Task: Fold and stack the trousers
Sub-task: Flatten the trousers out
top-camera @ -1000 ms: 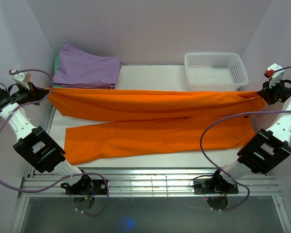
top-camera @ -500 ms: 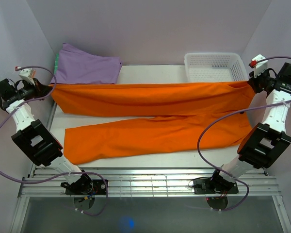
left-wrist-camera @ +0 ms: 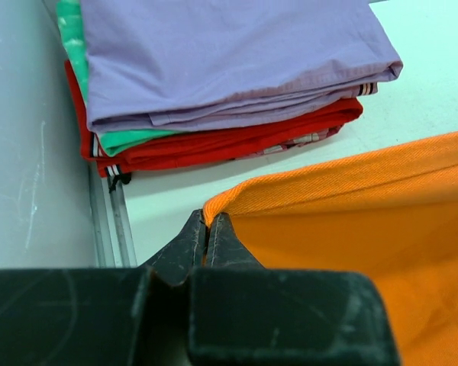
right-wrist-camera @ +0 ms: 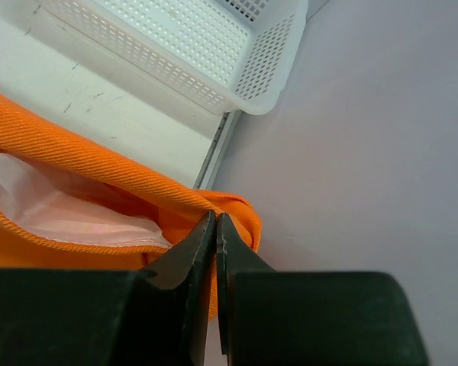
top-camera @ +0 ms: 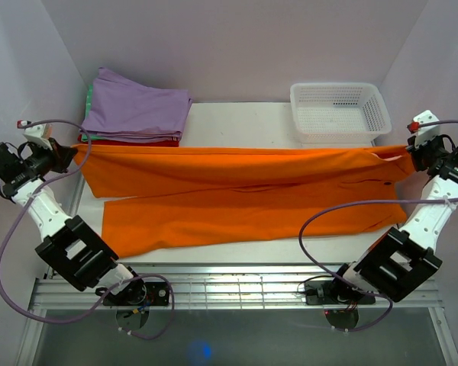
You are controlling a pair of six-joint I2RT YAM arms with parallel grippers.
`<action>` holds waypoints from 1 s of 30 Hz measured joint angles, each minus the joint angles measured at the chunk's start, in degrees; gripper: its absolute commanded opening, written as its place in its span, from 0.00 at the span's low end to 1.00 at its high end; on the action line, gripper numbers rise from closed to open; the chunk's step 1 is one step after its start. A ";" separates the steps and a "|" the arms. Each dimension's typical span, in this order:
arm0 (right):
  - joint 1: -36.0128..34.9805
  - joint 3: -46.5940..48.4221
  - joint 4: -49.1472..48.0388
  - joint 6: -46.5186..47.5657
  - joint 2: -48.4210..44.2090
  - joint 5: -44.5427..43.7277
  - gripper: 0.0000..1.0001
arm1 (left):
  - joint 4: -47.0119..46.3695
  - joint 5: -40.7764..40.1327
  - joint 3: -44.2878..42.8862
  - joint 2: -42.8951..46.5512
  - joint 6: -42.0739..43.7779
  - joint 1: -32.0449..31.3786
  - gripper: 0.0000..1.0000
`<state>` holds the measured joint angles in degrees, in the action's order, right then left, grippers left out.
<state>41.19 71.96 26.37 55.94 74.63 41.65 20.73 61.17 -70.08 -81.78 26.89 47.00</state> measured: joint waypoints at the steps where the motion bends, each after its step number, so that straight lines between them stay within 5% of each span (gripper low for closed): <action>1: 0.04 -0.46 -0.61 0.07 -0.26 0.11 0.08 | -0.66 0.11 -0.02 0.55 -0.50 0.07 0.00; 9: -7.96 -0.57 -8.50 -1.62 9.88 -4.85 0.08 | -3.78 -1.31 -3.48 -10.32 -5.33 -2.58 0.00; 16: -17.75 6.86 -16.20 -6.86 27.34 -16.11 0.08 | -10.43 -12.17 -8.28 -25.38 -10.05 -10.56 0.01; 17: -18.93 9.11 -16.04 -7.58 29.44 -17.57 0.14 | -10.58 -13.77 -10.91 -27.87 -11.10 -11.72 0.10; 18: -19.93 11.76 -15.45 -8.13 31.43 -18.82 0.34 | -10.47 -15.21 -13.88 -30.27 -11.93 -12.72 0.32; 20: -21.42 17.59 -13.07 -9.07 34.40 -21.53 0.60 | -9.05 -17.79 -20.00 -34.25 -12.57 -14.10 0.56; 21: -21.75 20.11 -11.72 -9.14 35.04 -22.69 0.69 | -7.41 -19.08 -23.41 -35.78 -12.76 -14.34 0.97; 23: -21.33 22.25 -9.75 -7.39 34.16 -24.24 0.88 | -3.87 -21.35 -28.09 -36.81 -12.68 -14.08 0.98; 27: -17.11 21.55 -1.40 0.04 27.17 -23.58 0.89 | 6.47 -22.91 -30.45 -33.00 -6.08 -12.09 0.98; 30: -8.07 22.53 10.03 11.67 21.92 -20.44 0.82 | 22.47 -20.28 -31.56 -28.44 7.72 -9.60 0.95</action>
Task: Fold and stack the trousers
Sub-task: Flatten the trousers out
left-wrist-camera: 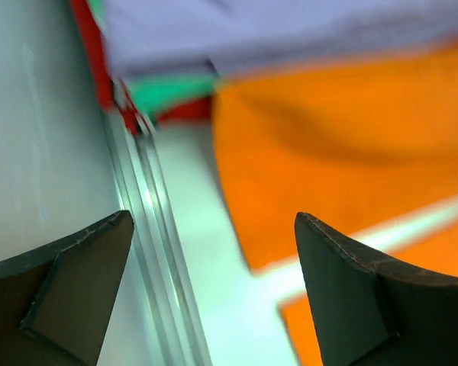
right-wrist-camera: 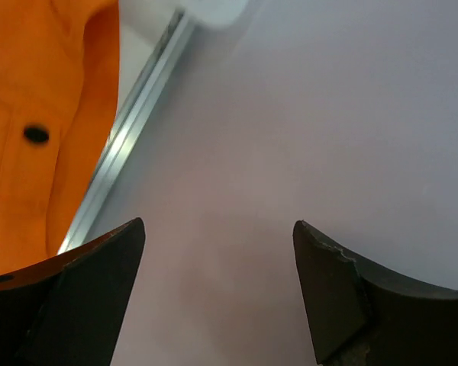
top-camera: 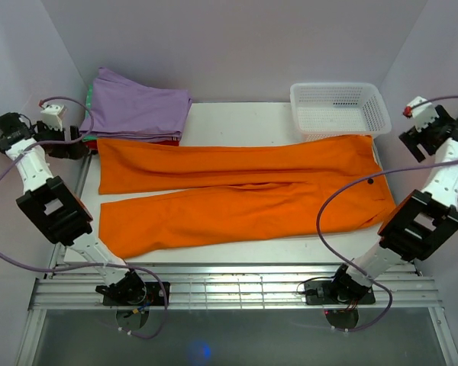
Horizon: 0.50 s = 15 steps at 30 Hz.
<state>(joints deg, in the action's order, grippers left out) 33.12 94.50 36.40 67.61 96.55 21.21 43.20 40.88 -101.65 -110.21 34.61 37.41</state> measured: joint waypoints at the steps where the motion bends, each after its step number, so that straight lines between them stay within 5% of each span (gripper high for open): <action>1: 2.75 0.17 4.33 4.04 -1.36 0.74 0.81 | 6.51 0.46 0.39 2.03 7.21 0.76 0.92; 3: 6.49 -2.67 11.04 12.00 -4.92 0.26 0.79 | 13.64 -0.20 5.14 6.95 17.38 1.95 0.92; 8: 7.21 -25.51 19.06 29.20 -15.43 -2.27 0.78 | 26.43 -8.96 33.57 24.72 41.33 2.34 0.91; 15: 4.44 -51.63 18.73 41.03 -25.33 -6.36 0.79 | 28.81 -17.35 55.98 30.03 54.47 1.46 0.87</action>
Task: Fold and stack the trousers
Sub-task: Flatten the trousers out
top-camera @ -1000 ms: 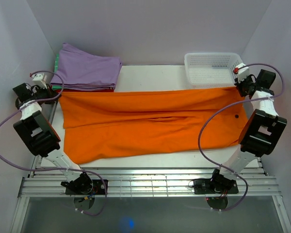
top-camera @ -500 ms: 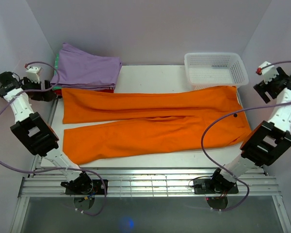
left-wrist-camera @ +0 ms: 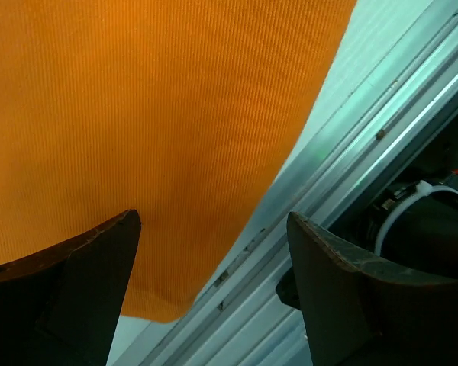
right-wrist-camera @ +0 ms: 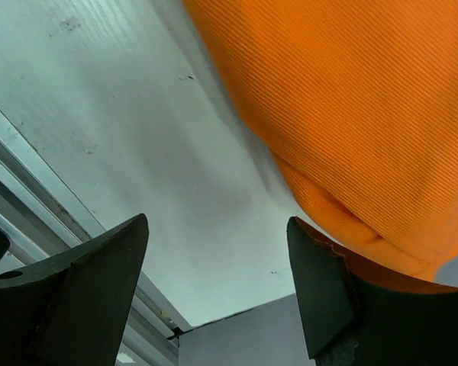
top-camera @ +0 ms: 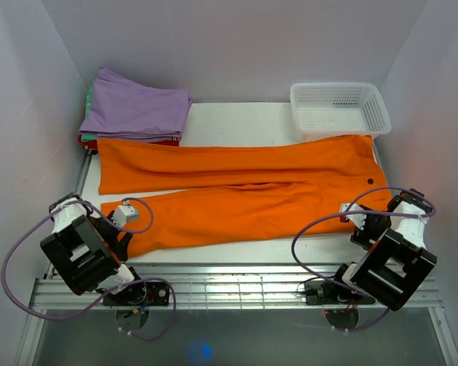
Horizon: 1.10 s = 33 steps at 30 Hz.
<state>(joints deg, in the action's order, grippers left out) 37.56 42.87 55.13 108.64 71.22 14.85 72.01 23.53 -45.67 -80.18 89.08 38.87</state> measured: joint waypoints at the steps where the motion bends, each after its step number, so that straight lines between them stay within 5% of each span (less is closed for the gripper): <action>1: -0.48 -1.70 -0.83 0.44 -0.55 -0.35 0.79 | -1.46 -0.55 1.79 0.59 0.24 -0.39 0.85; 4: -2.49 -4.68 -4.72 0.63 -0.44 -1.05 0.76 | -6.84 -1.77 4.59 1.11 -1.51 -3.50 0.64; 8: -5.51 -6.47 -10.32 -0.52 1.38 -2.62 0.56 | -11.76 -3.26 1.79 -3.98 -6.71 -6.80 0.23; 10: -7.21 -6.54 -11.89 -1.70 1.75 -3.89 0.50 | -10.56 -3.54 -3.04 -9.68 -10.12 -7.23 0.11; 16: -12.52 -4.68 -15.72 -6.58 5.29 -6.25 0.17 | -0.83 -1.66 -23.30 -28.81 -15.45 -7.50 0.00; 17: -13.55 -3.80 -15.61 -7.61 6.32 -6.05 0.08 | 0.13 -1.22 -27.80 -31.82 -15.78 -7.61 0.03; 20: -15.76 0.04 -12.79 -10.95 9.55 -3.91 0.08 | 2.38 0.15 -40.02 -38.91 -16.76 -7.72 0.32; 22: -16.26 3.67 -9.86 -13.00 10.84 -1.79 0.08 | 2.10 1.95 -45.42 -41.35 -16.63 -7.45 0.56; 24: -16.28 7.85 -6.82 -15.17 11.50 0.24 0.08 | 1.99 3.91 -46.29 -40.48 -15.82 -6.62 0.91; 25: -16.28 9.75 -5.86 -15.85 11.52 1.14 0.08 | 2.19 5.03 -46.10 -39.32 -15.08 -6.01 0.97; 31: -16.28 12.63 -2.10 -17.42 9.99 3.96 0.08 | -0.57 7.19 -32.87 -22.29 -7.19 -2.10 0.98; 33: -16.26 12.37 -1.81 -17.92 9.79 3.76 0.32 | -0.94 6.60 -27.43 -15.69 -3.39 -1.29 0.98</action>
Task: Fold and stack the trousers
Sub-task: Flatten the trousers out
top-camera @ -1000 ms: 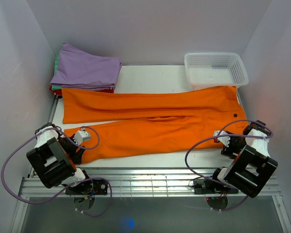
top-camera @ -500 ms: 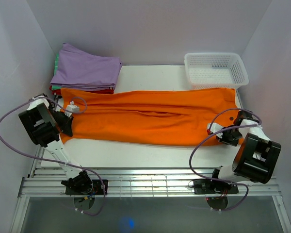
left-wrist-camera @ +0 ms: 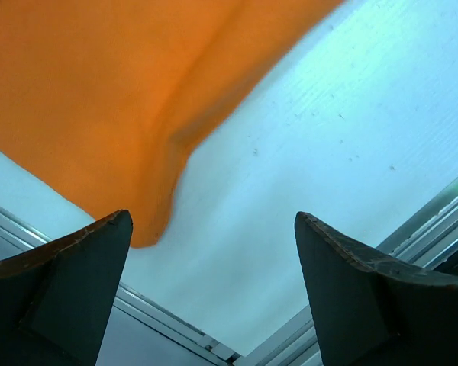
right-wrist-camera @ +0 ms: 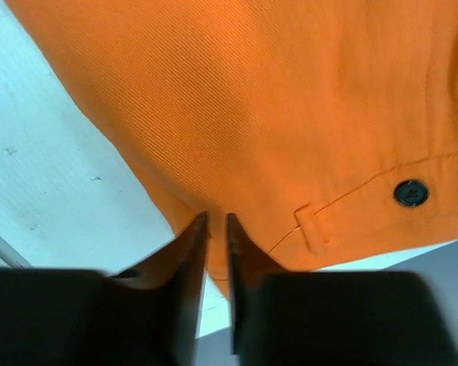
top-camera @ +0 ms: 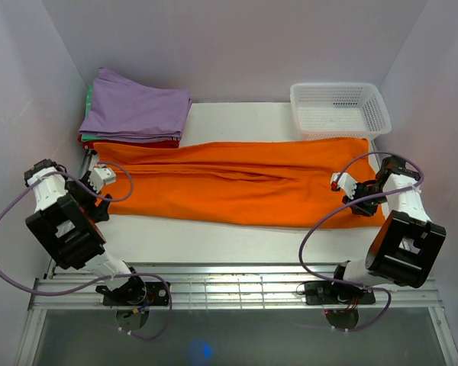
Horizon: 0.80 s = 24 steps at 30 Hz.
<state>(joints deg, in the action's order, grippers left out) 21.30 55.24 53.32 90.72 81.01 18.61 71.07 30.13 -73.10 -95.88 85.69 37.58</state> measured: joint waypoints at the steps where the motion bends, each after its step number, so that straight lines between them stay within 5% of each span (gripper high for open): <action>1: 0.07 -0.42 -0.35 -0.24 -0.31 -0.28 0.39 | -0.92 -0.17 2.34 2.40 2.01 0.37 0.98; 2: 0.15 -1.05 -0.85 -0.31 -0.85 -0.70 0.59 | -1.40 -0.52 4.39 4.07 3.78 0.72 0.98; 5: 1.25 -4.00 -3.56 0.07 -4.24 -2.45 0.96 | -3.72 -1.09 8.57 4.50 7.45 1.22 0.98; 7: 2.62 -6.05 -5.25 2.10 -7.28 -3.54 0.90 | -6.10 -1.01 9.53 2.78 8.48 1.31 0.98; 20: 4.83 -21.00 -24.41 13.70 -9.55 -7.93 0.95 | -17.25 -1.64 8.96 -6.84 9.42 1.31 0.91; 24: 4.90 -20.24 -31.04 14.84 -5.70 -8.41 0.53 | -17.86 -1.57 8.96 -6.99 8.85 1.27 0.70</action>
<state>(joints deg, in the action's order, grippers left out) 26.20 35.00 22.28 105.56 75.31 10.20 53.21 28.56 -64.14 -102.87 94.54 38.85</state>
